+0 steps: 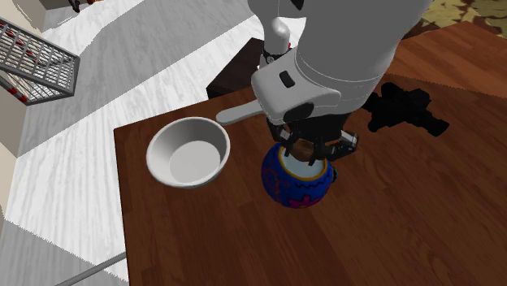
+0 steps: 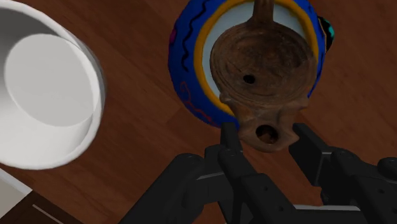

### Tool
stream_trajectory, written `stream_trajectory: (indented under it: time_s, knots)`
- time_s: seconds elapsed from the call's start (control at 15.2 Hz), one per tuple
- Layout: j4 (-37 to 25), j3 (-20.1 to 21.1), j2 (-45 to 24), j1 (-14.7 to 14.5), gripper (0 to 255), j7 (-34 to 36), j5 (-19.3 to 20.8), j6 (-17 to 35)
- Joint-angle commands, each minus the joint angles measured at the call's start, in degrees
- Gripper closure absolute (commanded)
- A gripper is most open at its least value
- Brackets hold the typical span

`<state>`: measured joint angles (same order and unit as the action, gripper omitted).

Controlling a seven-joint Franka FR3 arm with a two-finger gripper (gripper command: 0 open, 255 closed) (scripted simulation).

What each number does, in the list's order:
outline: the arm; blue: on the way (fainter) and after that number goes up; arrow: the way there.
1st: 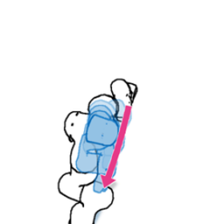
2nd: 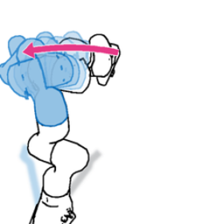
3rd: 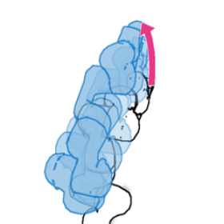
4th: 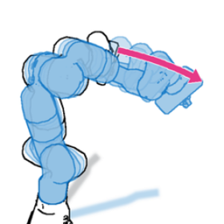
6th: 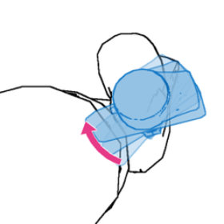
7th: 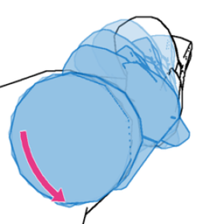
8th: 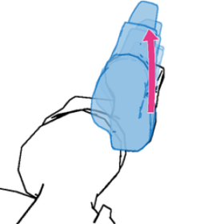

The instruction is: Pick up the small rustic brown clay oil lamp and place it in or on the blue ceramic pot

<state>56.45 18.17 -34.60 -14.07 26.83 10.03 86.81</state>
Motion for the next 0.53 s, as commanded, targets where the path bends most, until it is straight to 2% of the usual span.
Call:
stream_trajectory:
  time_s: [0.0,0.46]
  knots:
    - [2.3,0.0,0.4,0.4,255,0.1,-0.1,1.9]
    - [9.9,0.1,1.7,1.4,255,0.3,-0.3,8.1]
